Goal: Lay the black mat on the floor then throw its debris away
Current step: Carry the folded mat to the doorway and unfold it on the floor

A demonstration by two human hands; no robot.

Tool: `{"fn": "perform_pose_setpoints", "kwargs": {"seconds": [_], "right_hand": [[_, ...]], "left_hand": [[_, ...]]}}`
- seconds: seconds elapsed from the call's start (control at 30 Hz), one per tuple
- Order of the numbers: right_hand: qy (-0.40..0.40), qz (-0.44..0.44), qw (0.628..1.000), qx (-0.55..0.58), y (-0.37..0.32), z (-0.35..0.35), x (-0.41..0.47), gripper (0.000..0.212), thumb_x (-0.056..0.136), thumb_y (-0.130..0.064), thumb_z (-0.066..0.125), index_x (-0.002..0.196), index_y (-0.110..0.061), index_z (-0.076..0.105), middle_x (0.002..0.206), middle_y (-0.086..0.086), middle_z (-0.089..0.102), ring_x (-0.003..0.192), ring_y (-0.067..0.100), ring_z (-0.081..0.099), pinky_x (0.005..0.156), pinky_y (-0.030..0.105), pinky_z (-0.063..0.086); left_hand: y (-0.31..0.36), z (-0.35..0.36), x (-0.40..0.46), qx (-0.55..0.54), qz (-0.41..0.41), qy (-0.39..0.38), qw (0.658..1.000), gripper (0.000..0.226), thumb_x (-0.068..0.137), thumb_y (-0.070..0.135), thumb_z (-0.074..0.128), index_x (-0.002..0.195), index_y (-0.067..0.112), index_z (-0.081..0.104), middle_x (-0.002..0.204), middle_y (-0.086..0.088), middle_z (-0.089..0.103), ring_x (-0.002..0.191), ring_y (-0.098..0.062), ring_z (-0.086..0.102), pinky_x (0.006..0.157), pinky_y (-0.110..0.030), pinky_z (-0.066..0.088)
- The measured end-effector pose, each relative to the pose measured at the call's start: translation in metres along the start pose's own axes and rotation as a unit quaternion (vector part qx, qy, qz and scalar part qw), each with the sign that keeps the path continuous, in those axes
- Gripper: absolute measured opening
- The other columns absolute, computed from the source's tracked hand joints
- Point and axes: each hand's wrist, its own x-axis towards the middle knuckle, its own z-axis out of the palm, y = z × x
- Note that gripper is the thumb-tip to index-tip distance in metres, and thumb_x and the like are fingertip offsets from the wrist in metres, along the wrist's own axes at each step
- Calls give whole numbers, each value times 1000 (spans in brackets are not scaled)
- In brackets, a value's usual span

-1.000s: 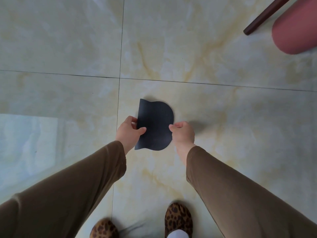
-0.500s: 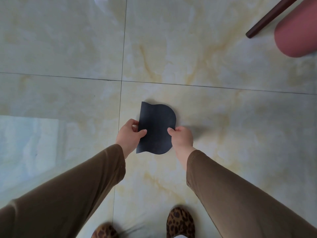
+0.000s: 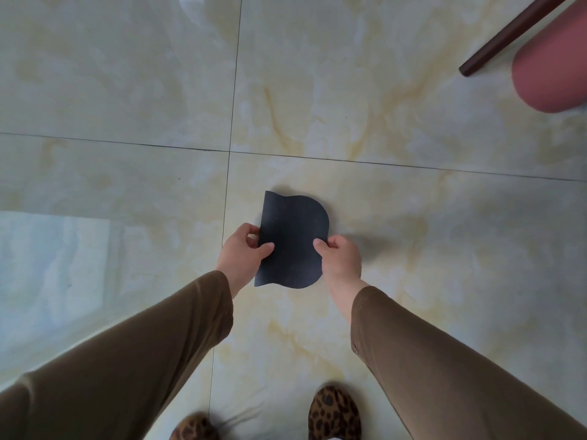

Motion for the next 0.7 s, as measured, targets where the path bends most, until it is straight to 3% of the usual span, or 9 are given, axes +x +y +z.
{"fn": "perform_pose_setpoints", "kwargs": {"seconds": [0.17,0.3,0.4,0.57,0.7], "right_hand": [[-15,-5,999,29,-2,-1,-3,24,88,-21,64,67,-16,55,69,2,59,67,23,50,64,33,41],[-23,2,999,35,-5,-2,-7,23,87,-16,61,66,-17,54,66,1,55,68,24,47,64,33,38],[-30,-3,999,40,-11,-4,-11,16,87,-16,60,74,-7,57,71,5,58,70,24,49,66,35,40],[-34,-15,999,36,-24,-8,-25,15,87,-18,60,72,-19,62,73,1,65,72,24,56,67,36,44],[-42,-21,998,39,-47,-13,-46,13,87,-19,60,75,-17,64,75,3,68,73,26,58,67,37,46]], "left_hand": [[1,-1,-2,-3,-6,-6,1000,23,94,24,67,115,19,58,93,4,64,83,-20,65,73,-30,51],[3,-4,-6,-20,-14,-13,1000,24,93,22,68,115,18,58,94,2,64,84,-23,67,72,-31,52],[4,-8,-8,-16,-12,-12,1000,24,93,22,68,115,19,58,94,1,65,83,-22,67,70,-31,53],[11,-19,-22,-29,-15,-8,999,23,93,21,68,114,19,58,95,-3,65,88,-29,69,81,-43,59],[22,-40,-42,-48,-16,-4,999,24,92,21,69,114,19,59,99,-7,66,90,-29,69,85,-50,59]]}}
